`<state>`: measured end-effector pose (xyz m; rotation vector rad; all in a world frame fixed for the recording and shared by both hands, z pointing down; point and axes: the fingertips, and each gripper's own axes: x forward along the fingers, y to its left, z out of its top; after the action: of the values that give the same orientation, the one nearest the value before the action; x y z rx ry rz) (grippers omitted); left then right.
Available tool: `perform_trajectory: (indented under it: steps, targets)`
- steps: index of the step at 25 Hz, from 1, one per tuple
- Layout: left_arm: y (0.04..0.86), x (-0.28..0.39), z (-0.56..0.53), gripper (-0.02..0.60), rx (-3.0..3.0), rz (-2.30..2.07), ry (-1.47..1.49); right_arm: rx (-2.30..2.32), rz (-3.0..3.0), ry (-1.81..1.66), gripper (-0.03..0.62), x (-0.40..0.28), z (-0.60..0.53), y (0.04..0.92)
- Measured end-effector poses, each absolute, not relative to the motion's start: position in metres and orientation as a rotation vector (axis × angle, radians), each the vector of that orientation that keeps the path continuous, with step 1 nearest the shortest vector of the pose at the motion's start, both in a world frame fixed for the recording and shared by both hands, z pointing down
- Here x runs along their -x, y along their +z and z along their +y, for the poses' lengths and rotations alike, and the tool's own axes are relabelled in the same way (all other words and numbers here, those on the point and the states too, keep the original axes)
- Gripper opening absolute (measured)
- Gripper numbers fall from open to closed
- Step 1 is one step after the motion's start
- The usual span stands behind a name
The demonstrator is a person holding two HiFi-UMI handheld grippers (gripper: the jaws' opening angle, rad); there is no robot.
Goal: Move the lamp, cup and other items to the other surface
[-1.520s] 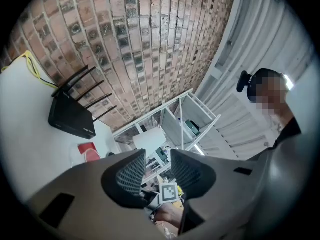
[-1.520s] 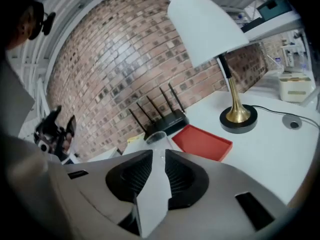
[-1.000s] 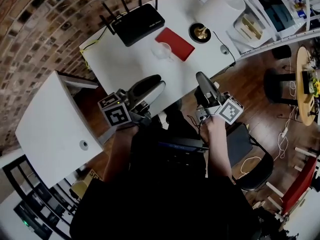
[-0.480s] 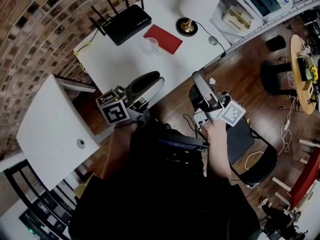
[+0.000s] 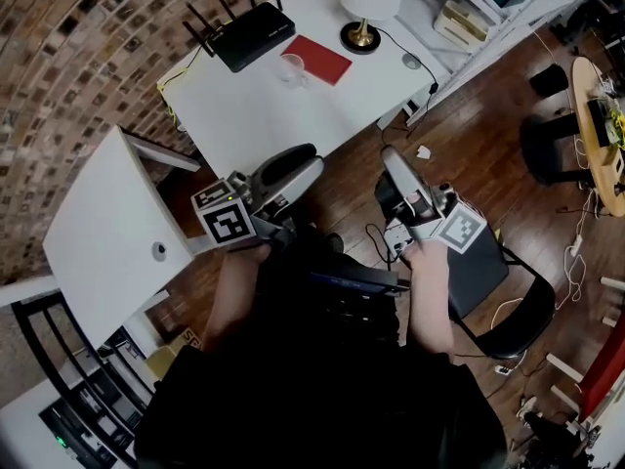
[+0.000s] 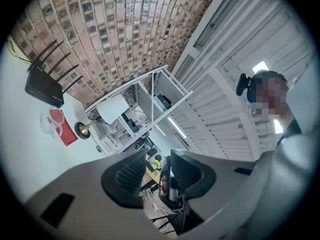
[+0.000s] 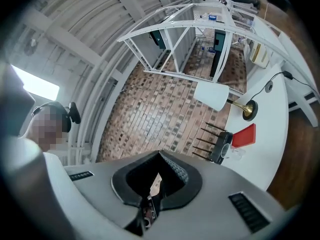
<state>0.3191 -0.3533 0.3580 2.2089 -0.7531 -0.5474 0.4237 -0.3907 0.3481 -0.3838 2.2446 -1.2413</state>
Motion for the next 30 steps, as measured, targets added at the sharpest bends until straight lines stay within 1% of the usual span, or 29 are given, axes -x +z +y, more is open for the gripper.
perform_trajectory:
  steps: [6,18,23,30]
  targets:
    - [0.350,-0.338,-0.308,0.153,-2.243,-0.790,-0.502,0.321,2.231,-1.231,0.015,-0.443,-0.350,0.344]
    - [0.345,-0.323,-0.252,0.153,-2.270,-0.790,-0.478,0.280,2.216,-1.215,0.015,-0.422,-0.293,0.338]
    - [0.343,-0.300,-0.241,0.153,-2.284,-0.729,-0.492,0.323,2.223,-1.194,0.015,-0.395,-0.278,0.337]
    - [0.344,-0.234,-0.220,0.153,-2.278,-0.648,-0.507,0.398,2.234,-1.173,0.015,-0.328,-0.248,0.334]
